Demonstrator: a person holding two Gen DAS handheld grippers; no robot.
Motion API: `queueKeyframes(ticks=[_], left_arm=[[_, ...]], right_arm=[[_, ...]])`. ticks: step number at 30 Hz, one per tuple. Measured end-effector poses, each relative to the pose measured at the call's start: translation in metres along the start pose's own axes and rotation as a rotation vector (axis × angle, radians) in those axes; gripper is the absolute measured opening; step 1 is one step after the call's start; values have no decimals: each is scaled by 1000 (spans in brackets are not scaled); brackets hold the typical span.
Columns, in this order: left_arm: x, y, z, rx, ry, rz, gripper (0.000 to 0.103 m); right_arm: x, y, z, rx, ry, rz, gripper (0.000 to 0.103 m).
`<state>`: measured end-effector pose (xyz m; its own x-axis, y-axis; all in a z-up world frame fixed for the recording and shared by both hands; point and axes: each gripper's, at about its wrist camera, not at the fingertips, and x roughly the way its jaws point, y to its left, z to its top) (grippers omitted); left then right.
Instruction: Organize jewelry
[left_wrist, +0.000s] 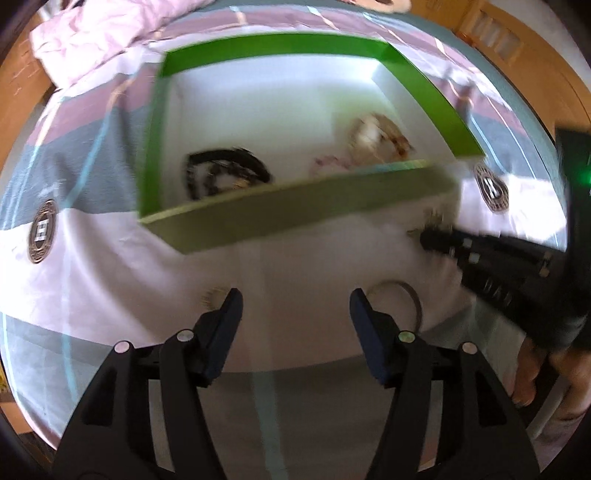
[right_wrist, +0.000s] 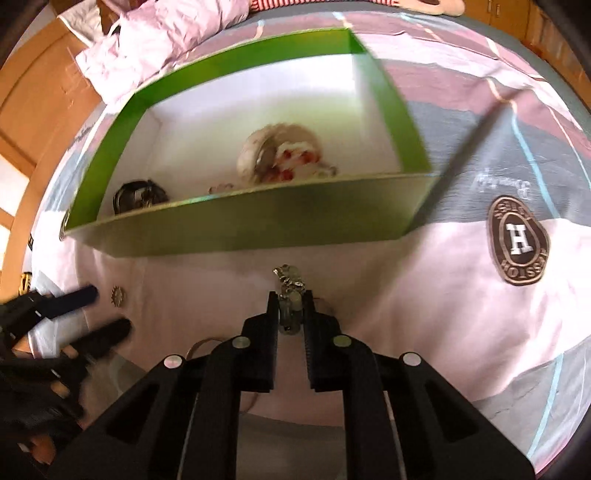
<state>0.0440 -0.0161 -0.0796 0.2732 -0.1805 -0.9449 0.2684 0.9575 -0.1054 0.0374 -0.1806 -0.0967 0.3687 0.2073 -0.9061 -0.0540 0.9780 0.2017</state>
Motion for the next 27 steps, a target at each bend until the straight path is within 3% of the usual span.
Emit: queueKeyframes(ticks=[5, 10, 16, 24, 27], left_arm=[[16, -22, -7, 51, 46, -18, 53], [32, -28, -8, 65, 76, 30, 51], [38, -13, -6, 10, 100, 82, 39], [34, 21, -6, -72, 116, 155, 40], [32, 29, -5, -88, 114, 139, 41]], right_arm=[[-9, 0, -6, -9, -4, 16, 13], [-13, -4, -8, -16, 4, 25, 13], [-18, -9, -3, 0, -5, 25, 13], [-12, -28, -10, 5, 93, -15, 13], [-12, -36, -13, 36, 101, -15, 15]])
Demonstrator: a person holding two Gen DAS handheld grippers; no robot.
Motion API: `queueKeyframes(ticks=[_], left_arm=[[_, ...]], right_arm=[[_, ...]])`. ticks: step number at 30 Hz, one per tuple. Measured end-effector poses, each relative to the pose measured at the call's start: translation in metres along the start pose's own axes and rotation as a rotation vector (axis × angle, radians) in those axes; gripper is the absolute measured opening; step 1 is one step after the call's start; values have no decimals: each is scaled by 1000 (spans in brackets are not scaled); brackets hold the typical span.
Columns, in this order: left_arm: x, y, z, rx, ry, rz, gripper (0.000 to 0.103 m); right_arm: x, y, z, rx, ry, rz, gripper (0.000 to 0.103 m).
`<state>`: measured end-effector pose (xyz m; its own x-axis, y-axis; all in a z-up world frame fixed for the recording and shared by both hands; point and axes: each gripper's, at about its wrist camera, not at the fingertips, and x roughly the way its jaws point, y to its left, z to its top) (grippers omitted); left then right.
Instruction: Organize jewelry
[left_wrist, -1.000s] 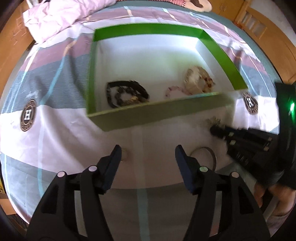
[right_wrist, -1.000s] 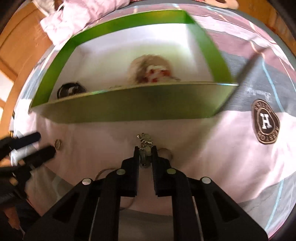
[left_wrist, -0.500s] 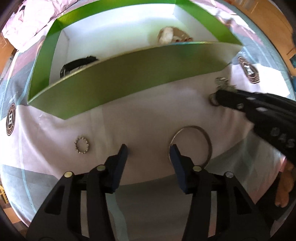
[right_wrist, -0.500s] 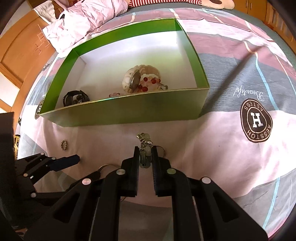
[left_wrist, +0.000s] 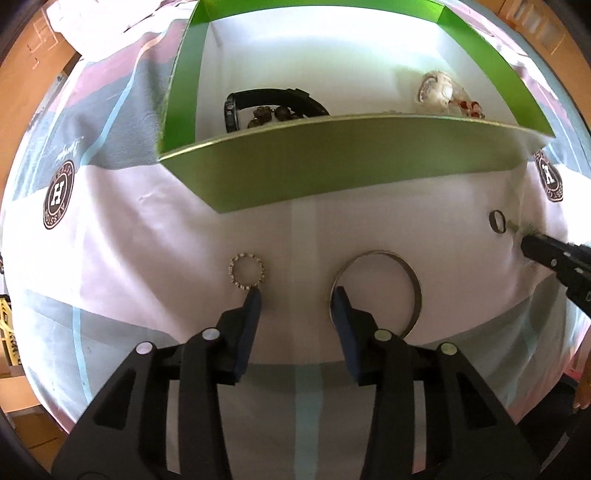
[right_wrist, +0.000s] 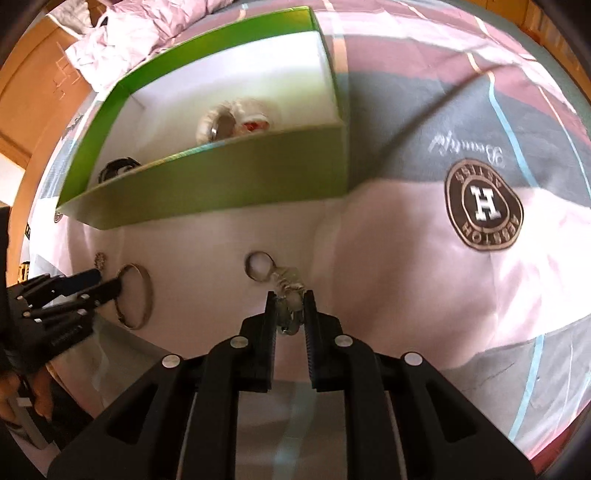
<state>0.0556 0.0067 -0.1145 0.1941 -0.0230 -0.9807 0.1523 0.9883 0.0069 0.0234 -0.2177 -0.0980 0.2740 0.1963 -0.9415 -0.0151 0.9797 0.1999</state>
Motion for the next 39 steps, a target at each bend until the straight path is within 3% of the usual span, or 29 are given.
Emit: queueKeyframes(ticks=[3, 6, 10, 13, 16, 18, 23, 28, 39], left_arm=[[-3, 0, 2, -1, -14, -10, 44], [-5, 0, 3, 8, -17, -21, 45], [0, -10, 2, 31, -6, -23, 45], [1, -15, 1, 48, -12, -19, 53], [1, -17, 2, 60, -14, -23, 53], [3, -20, 4, 64, -15, -22, 54], [7, -24, 3, 58, -17, -27, 54], [9, -21, 3, 65, -24, -26, 45], [7, -26, -2, 79, -28, -9, 46]], right_arm=[[-11, -12, 3, 72, -35, 25, 25], [-18, -16, 6, 95, -66, 28, 27], [-12, -6, 4, 52, -31, 33, 26], [-2, 2, 3, 23, -4, 15, 26], [2, 5, 2, 3, 2, -28, 27], [4, 8, 1, -11, 3, -46, 35], [7, 18, -4, -52, -10, -93, 36], [12, 24, -6, -79, -2, -108, 36], [20, 35, -2, -101, -8, -134, 36]])
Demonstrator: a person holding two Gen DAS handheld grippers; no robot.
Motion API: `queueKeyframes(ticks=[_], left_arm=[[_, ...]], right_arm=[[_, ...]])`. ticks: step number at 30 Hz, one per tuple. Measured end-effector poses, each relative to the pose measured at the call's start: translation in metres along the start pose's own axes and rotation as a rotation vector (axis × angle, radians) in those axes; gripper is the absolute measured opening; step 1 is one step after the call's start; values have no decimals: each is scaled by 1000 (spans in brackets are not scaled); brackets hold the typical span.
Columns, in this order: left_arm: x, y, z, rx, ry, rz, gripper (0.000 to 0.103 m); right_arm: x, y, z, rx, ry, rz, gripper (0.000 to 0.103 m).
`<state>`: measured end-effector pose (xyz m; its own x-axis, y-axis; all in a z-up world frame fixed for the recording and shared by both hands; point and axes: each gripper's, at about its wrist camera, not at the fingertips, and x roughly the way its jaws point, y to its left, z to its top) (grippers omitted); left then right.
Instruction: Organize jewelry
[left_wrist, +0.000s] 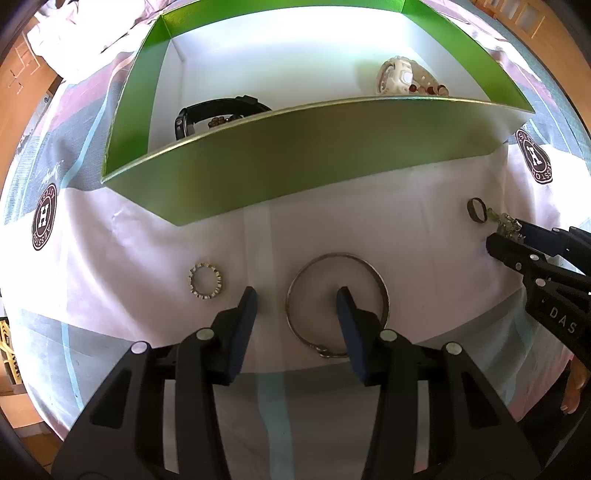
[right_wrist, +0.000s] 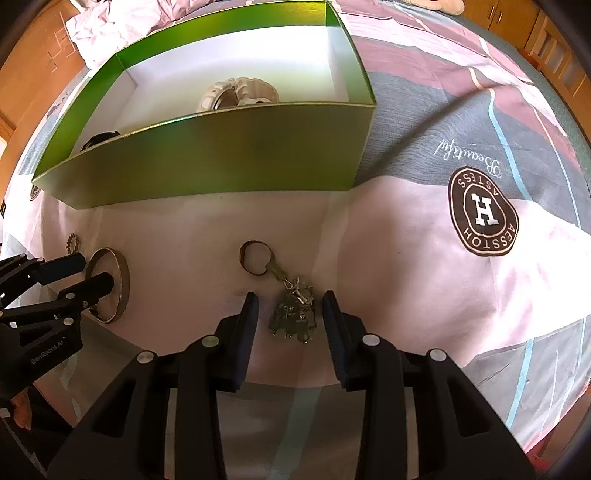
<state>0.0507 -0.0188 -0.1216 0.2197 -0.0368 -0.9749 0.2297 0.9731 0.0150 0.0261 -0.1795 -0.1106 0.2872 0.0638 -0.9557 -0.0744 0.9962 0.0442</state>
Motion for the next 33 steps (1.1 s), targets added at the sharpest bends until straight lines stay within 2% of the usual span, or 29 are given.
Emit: queueKeyframes(ticks=[2, 4, 5, 9, 10, 11, 20, 29, 30, 33], left_arm=[[0, 0, 0, 2, -2, 0, 44], [-1, -2, -1, 4, -4, -14, 29], [-2, -3, -1, 6, -7, -15, 26], [-5, -4, -3, 0, -13, -14, 9], [-6, -3, -3, -8, -17, -20, 5], [-8, -2, -2, -15, -22, -26, 4], [-34, 7, 2, -57, -91, -82, 1], [-20, 11, 2, -38, -49, -70, 2], [-18, 11, 2, -40, -45, -65, 3], [-10, 9, 4, -39, -30, -50, 18]], right_arm=[[0, 0, 1, -4, -9, -1, 36], [-2, 1, -2, -12, -17, -3, 31], [-2, 0, -2, -16, -19, -2, 24], [-7, 0, -2, -18, -35, 20, 18], [-10, 0, -2, -18, -43, 29, 13], [-12, 0, 0, -15, -54, 42, 13], [-43, -7, 3, 10, -148, 92, 13], [-27, -5, 2, 3, -88, 90, 13], [-25, -3, 2, 0, -83, 94, 13], [-21, 2, -1, -12, -66, 97, 13]])
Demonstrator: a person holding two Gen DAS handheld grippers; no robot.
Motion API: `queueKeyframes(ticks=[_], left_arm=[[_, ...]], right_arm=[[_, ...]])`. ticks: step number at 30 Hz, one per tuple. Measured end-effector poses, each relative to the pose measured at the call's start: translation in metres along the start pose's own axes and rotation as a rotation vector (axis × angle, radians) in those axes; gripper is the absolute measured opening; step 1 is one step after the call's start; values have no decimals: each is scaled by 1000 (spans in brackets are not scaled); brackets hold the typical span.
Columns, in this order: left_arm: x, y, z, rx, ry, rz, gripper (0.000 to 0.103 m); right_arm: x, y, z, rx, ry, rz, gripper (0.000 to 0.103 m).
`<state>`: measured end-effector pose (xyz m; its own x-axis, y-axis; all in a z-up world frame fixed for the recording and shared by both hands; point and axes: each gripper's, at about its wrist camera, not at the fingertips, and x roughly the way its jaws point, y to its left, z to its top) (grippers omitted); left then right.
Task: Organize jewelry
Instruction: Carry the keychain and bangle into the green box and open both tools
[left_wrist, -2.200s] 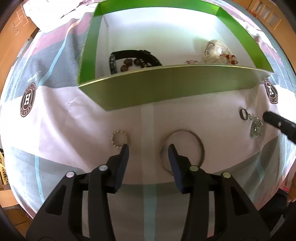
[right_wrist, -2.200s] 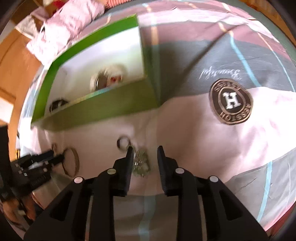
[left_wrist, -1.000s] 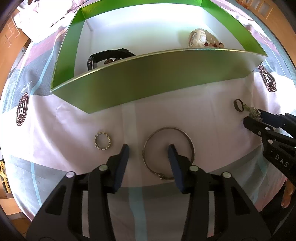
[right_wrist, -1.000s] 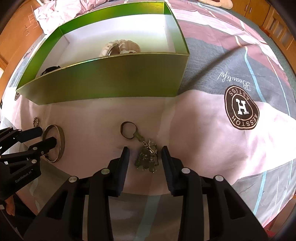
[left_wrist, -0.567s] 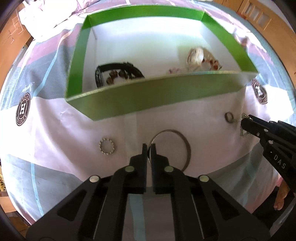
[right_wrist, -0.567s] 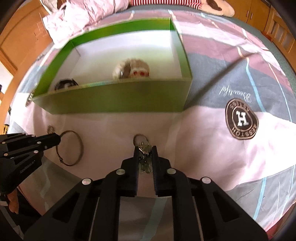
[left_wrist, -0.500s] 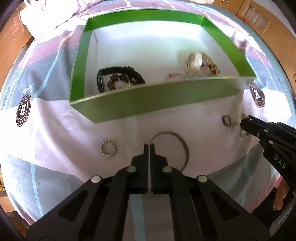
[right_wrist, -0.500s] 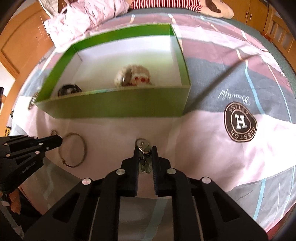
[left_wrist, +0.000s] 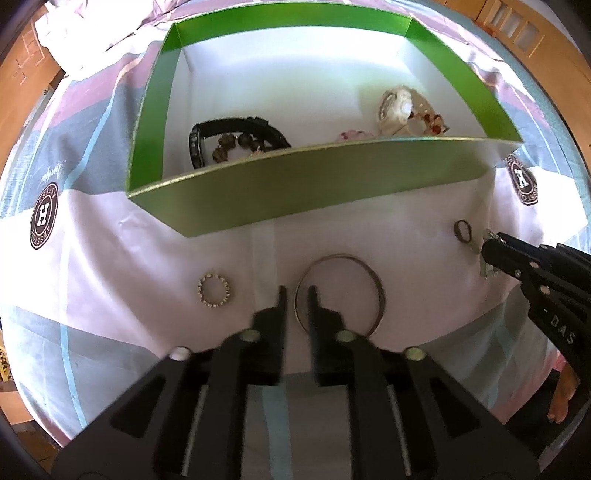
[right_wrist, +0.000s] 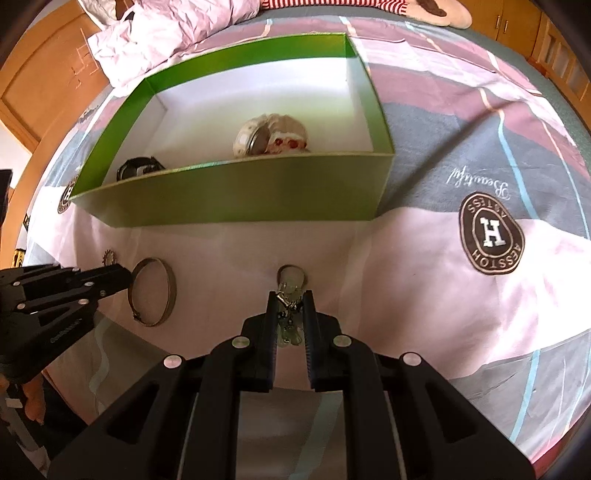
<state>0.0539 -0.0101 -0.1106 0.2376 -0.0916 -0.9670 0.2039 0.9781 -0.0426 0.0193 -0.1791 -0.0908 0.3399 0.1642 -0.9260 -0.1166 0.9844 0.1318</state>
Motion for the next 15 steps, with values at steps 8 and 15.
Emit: queueKeyframes(ticks=[8, 15], left_arm=[[11, -7, -3, 21, 16, 36, 29], [9, -10, -1, -2, 15, 7, 3]], right_arm=[[6, 5, -3, -13, 21, -4, 13], [9, 8, 0, -25, 28, -3, 13]])
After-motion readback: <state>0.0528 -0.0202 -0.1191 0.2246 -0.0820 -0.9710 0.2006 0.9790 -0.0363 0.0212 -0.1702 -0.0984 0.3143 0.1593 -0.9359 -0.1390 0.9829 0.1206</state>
